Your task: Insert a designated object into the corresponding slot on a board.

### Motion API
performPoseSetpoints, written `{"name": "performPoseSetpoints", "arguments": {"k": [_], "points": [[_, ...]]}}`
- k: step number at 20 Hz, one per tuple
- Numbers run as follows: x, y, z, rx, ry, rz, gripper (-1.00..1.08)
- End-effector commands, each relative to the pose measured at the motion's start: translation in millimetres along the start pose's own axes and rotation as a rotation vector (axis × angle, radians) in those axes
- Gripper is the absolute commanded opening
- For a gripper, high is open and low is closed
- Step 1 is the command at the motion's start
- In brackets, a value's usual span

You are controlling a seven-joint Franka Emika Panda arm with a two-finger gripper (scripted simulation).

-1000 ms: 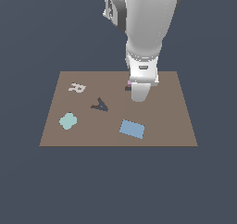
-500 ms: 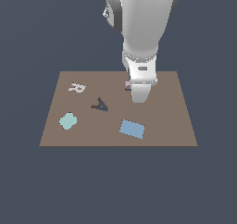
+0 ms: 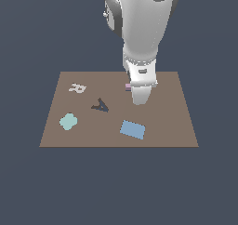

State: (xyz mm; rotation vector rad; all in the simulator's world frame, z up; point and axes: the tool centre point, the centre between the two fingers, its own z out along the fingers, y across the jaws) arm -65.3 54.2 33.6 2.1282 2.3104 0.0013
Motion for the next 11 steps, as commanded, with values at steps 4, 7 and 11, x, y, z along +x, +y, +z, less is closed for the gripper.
{"name": "performPoseSetpoints", "arguments": {"k": [4, 7, 11], "points": [[0.1, 0.1, 2.9, 0.000, 0.000, -0.001, 1.00], [0.1, 0.1, 2.9, 0.000, 0.000, -0.001, 1.00], [0.1, 0.1, 2.9, 0.000, 0.000, -0.001, 1.00]]}}
